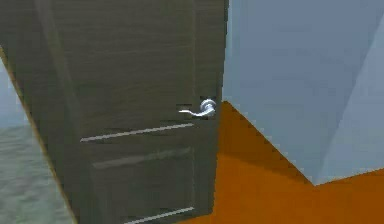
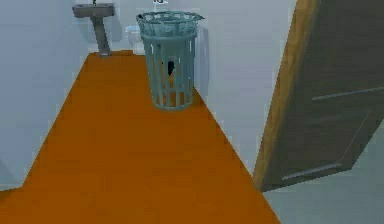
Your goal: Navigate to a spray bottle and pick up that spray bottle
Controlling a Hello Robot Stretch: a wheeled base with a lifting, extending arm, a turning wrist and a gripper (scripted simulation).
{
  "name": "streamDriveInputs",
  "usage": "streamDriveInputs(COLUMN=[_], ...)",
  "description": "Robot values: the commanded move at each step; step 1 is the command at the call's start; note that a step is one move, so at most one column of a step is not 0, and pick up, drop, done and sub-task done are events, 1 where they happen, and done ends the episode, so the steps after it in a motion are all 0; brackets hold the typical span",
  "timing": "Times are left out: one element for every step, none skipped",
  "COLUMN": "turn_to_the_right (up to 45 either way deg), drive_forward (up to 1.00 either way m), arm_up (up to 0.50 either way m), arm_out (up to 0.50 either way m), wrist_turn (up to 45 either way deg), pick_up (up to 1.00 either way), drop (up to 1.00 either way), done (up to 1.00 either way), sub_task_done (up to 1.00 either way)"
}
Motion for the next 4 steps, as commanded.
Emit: streamDriveInputs(turn_to_the_right=[0.0, -45.0, -15.0, 0.0], drive_forward=[0.45, 0.00, 0.00, 0.40], arm_up=[0.00, 0.00, 0.00, 0.00], arm_out=[0.00, 0.00, 0.00, 0.00], wrist_turn=[0.0, 0.0, 0.0, 0.0], pick_up=[0.00, 0.00, 0.00, 0.00], drop=[0.00, 0.00, 0.00, 0.00], done=[0.00, 0.00, 0.00, 0.00], sub_task_done=[0.00, 0.00, 0.00, 0.00])
